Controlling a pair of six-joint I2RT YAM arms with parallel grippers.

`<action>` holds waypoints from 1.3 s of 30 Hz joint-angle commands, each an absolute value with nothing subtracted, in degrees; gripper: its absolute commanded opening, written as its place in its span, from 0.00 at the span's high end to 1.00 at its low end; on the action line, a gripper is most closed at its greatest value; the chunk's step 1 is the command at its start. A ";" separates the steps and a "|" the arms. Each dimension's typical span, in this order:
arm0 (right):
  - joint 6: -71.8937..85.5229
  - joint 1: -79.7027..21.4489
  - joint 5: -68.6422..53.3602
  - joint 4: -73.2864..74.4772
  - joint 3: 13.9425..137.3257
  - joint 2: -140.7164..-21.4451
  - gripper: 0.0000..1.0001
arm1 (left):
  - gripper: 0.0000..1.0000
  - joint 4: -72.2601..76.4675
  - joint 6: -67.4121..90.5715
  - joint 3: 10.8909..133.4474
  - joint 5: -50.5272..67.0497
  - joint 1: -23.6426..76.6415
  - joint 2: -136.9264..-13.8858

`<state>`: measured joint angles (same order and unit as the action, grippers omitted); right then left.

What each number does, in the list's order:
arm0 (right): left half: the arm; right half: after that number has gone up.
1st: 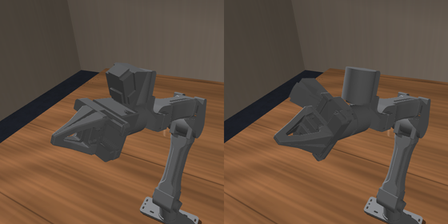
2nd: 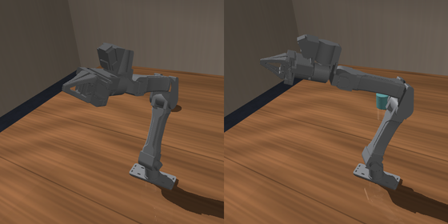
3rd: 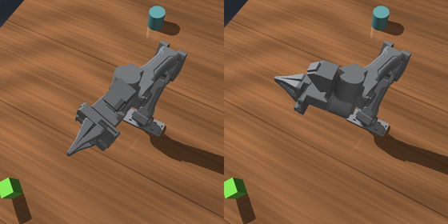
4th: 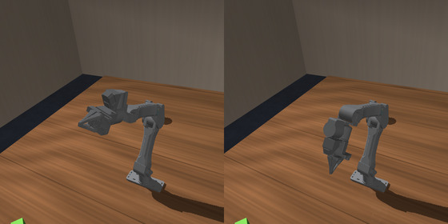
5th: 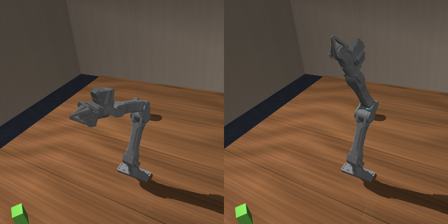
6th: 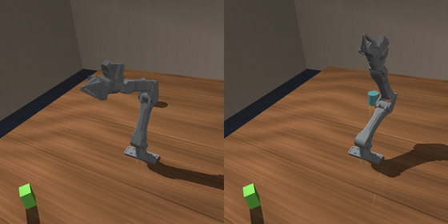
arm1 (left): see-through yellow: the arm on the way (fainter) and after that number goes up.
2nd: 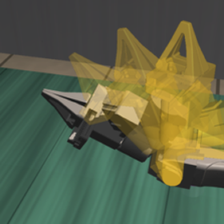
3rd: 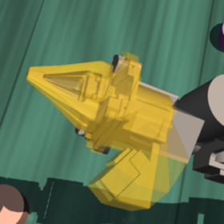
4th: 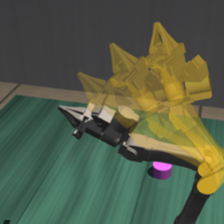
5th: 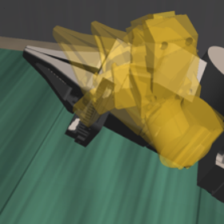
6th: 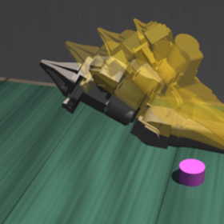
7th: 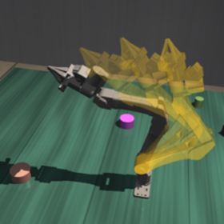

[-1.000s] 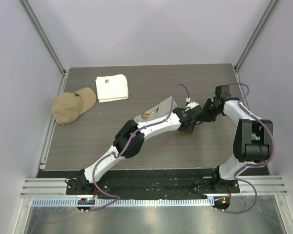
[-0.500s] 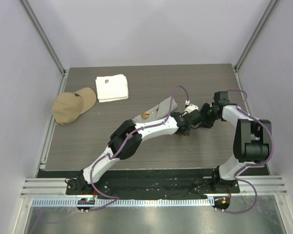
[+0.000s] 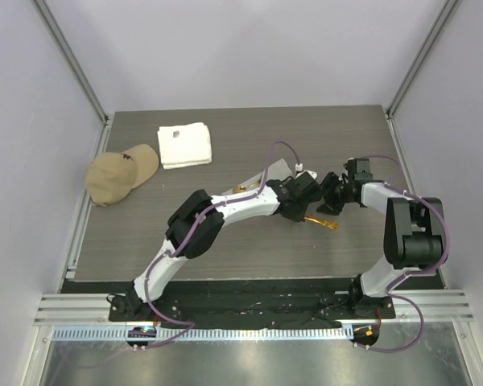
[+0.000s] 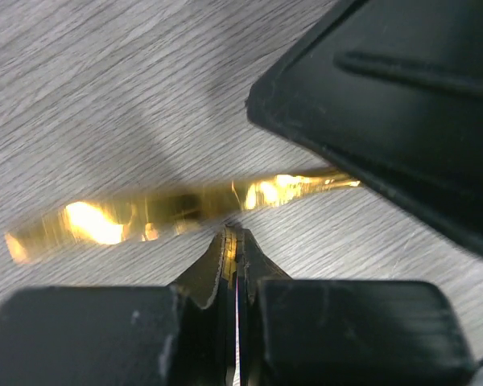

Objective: Fold the napkin into a case and place the utensils inside
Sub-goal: Rotate the spoon at the center of the board.

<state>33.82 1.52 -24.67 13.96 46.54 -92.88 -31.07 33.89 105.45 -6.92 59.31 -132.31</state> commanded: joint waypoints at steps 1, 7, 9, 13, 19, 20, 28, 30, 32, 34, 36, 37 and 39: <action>32.28 0.97 -22.24 14.05 46.23 -91.32 0.42 | 1.00 -35.69 33.31 99.94 -0.79 59.85 -135.63; 30.85 0.97 -21.62 17.40 45.44 -88.95 0.48 | 1.00 -35.32 32.17 100.88 -0.35 59.24 -132.71; 29.45 0.88 -22.49 19.67 44.91 -88.94 0.50 | 1.00 -35.68 32.08 101.60 0.62 59.24 -133.15; 28.84 0.44 -24.88 19.42 41.40 -87.19 0.53 | 1.00 -34.63 31.64 101.25 0.35 58.98 -133.24; 26.54 0.00 -23.72 21.45 42.28 -86.04 0.53 | 1.00 -36.38 29.54 105.55 -1.67 56.61 -135.35; 27.33 0.00 -24.34 20.92 42.19 -86.22 0.54 | 1.00 -36.47 29.27 107.04 -2.02 56.51 -136.13; 20.40 -6.94 -14.71 28.72 49.47 -89.12 0.48 | 1.00 -38.06 27.25 111.80 -4.30 55.37 -137.12; 17.33 -7.56 -11.53 31.10 52.63 -89.64 0.45 | 1.00 -38.23 27.77 109.27 -4.48 54.50 -133.18; 15.39 -7.73 -8.18 33.57 54.40 -89.65 0.45 | 1.00 -37.53 28.04 105.92 -4.31 54.23 -129.31; 13.54 -8.52 -6.43 35.67 56.77 -89.56 0.43 | 1.00 -37.35 28.47 101.44 -4.05 53.53 -123.70; 13.18 -10.44 -4.14 37.17 59.14 -90.00 0.43 | 0.99 -38.14 29.79 99.15 -3.43 52.56 -120.34; 13.71 -11.33 -3.17 38.57 59.85 -90.70 0.43 | 0.99 -39.45 30.40 97.57 -3.17 52.30 -117.36; 14.50 -14.30 -0.36 39.81 61.69 -91.31 0.44 | 0.99 -40.25 31.98 95.72 -2.03 51.33 -114.10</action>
<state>16.27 -9.56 -7.33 34.50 57.25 -90.28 -37.32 29.78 97.93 -2.48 53.04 -124.20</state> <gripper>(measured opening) 0.568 0.016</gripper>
